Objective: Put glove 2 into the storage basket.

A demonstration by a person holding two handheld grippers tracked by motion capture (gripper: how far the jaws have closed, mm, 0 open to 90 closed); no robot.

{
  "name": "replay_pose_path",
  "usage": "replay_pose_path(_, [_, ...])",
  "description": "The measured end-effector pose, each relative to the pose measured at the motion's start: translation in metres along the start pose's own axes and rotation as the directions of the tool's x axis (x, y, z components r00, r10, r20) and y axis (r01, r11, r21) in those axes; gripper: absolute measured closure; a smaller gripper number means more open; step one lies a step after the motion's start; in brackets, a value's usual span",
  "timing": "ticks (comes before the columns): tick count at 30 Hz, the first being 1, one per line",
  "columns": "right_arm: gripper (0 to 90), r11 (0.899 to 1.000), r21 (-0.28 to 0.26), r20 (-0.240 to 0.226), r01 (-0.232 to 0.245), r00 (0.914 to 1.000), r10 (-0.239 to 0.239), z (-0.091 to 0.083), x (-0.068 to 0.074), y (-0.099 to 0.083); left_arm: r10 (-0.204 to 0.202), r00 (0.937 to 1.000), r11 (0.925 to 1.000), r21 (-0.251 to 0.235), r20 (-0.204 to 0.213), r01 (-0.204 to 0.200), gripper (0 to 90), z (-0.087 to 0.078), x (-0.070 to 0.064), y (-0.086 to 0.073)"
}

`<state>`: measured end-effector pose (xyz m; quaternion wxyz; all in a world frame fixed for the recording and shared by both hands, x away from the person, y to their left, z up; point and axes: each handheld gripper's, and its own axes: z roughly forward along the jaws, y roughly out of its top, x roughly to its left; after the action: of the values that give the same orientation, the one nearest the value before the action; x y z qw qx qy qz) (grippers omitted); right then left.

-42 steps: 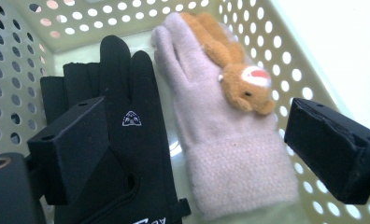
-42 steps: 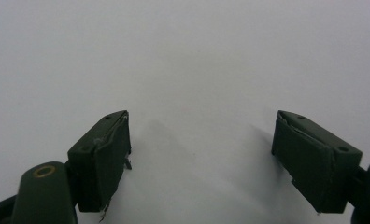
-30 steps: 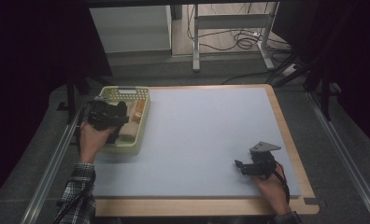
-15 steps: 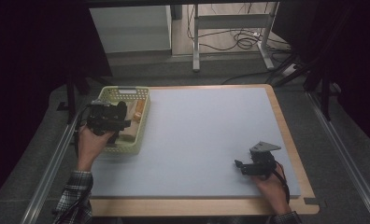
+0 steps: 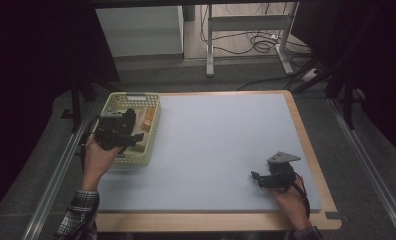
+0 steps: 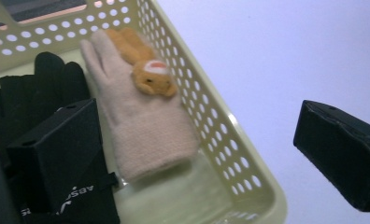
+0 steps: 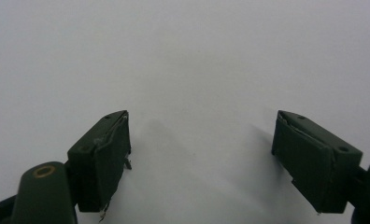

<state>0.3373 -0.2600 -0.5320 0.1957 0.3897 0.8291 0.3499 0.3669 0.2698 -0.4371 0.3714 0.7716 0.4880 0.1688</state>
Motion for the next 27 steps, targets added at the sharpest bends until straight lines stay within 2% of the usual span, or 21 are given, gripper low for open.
replay_pose_path(8, [19.1,1.000,0.001,0.001,0.000,1.0000,0.000,0.000,0.000,0.000,0.040,0.9992,0.9992,0.009,0.001,-0.040,1.8,0.000,-0.011,-0.004])
replay_pose_path(17, [19.1,1.000,0.001,0.001,-0.001,1.0000,0.001,0.000,0.000,0.000,0.057,0.9980,0.9983,-0.010,0.029,-0.057,1.9,0.000,-0.022,-0.007])
replay_pose_path(27, [19.1,1.000,0.001,0.001,-0.001,1.0000,0.001,0.000,0.000,0.000,0.084,0.9950,0.9965,-0.004,0.054,-0.084,1.9,0.007,-0.037,-0.009])
